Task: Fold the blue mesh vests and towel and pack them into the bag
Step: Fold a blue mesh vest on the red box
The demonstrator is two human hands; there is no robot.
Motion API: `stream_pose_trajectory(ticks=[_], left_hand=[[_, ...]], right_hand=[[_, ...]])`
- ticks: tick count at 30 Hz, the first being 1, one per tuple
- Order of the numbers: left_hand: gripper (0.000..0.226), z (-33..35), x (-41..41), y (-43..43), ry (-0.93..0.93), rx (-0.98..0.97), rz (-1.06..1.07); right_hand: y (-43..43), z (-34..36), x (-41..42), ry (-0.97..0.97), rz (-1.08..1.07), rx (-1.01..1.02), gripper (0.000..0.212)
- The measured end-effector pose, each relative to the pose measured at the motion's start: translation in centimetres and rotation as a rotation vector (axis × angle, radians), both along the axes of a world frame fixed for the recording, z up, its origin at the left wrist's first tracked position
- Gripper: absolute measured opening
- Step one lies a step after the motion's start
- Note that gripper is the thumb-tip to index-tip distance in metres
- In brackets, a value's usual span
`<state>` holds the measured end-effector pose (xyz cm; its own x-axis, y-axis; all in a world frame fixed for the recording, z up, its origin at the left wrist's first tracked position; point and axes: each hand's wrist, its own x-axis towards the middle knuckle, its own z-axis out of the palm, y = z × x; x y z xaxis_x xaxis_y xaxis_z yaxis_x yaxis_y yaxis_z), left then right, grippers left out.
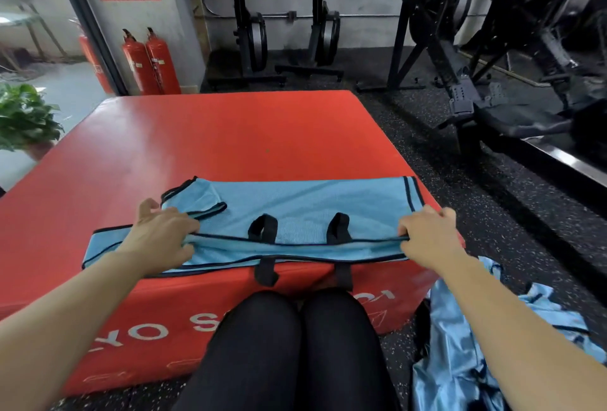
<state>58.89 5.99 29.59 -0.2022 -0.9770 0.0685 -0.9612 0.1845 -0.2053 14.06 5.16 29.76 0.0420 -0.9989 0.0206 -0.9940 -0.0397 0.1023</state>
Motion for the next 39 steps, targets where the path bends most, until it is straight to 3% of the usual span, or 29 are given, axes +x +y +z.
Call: stream_pose_trajectory(ticks=[4, 9, 13, 15, 18, 21, 23, 26, 28, 32, 39], left_hand=[[0.006, 0.0, 0.5, 0.3, -0.006, -0.048, -0.011], [0.018, 0.2, -0.5, 0.9, -0.082, 0.088, -0.028], [0.024, 1.3, -1.6, 1.2, -0.072, 0.084, -0.022], [0.031, 1.8, -3.0, 0.9, -0.011, 0.044, -0.034], [0.045, 1.5, -5.7, -1.0, 0.247, 0.024, -0.1], [0.034, 0.6, -7.4, -2.6, 0.403, 0.227, -0.125], [0.048, -0.9, -7.8, -2.7, 0.295, 0.342, -0.141], [0.058, -3.0, -7.9, -2.8, 0.148, 0.362, -0.078], [0.062, -3.6, -8.2, -3.3, 0.125, 0.36, -0.05], [0.093, -3.7, -10.3, -4.5, 0.169, 0.311, -0.041], [0.068, -3.6, -12.4, -5.4, 0.122, 0.275, 0.022]], right_hand=[[0.9, -0.1, -0.4, -0.116, 0.002, -0.048, 0.018], [1.9, -0.5, -0.7, -0.024, -0.007, 0.099, 0.022], [2.2, 0.2, -0.4, -0.046, -0.034, 0.06, 0.012], [2.2, 0.6, 0.6, -0.126, -0.04, -0.042, 0.014], [1.1, 0.8, 3.1, -0.297, 0.013, -0.145, 0.018], [-0.6, -0.3, 5.3, -0.348, 0.036, 0.096, 0.05], [-1.3, -1.7, 5.5, -0.317, 0.011, 0.266, 0.062], [-2.3, -3.8, 4.3, -0.216, 0.005, 0.293, 0.066], [-3.3, -4.3, 3.4, -0.176, 0.013, 0.262, 0.067], [-5.9, -4.1, 1.7, -0.176, 0.019, 0.258, 0.066], [-7.9, -4.4, -0.2, -0.154, 0.032, 0.239, 0.066]])
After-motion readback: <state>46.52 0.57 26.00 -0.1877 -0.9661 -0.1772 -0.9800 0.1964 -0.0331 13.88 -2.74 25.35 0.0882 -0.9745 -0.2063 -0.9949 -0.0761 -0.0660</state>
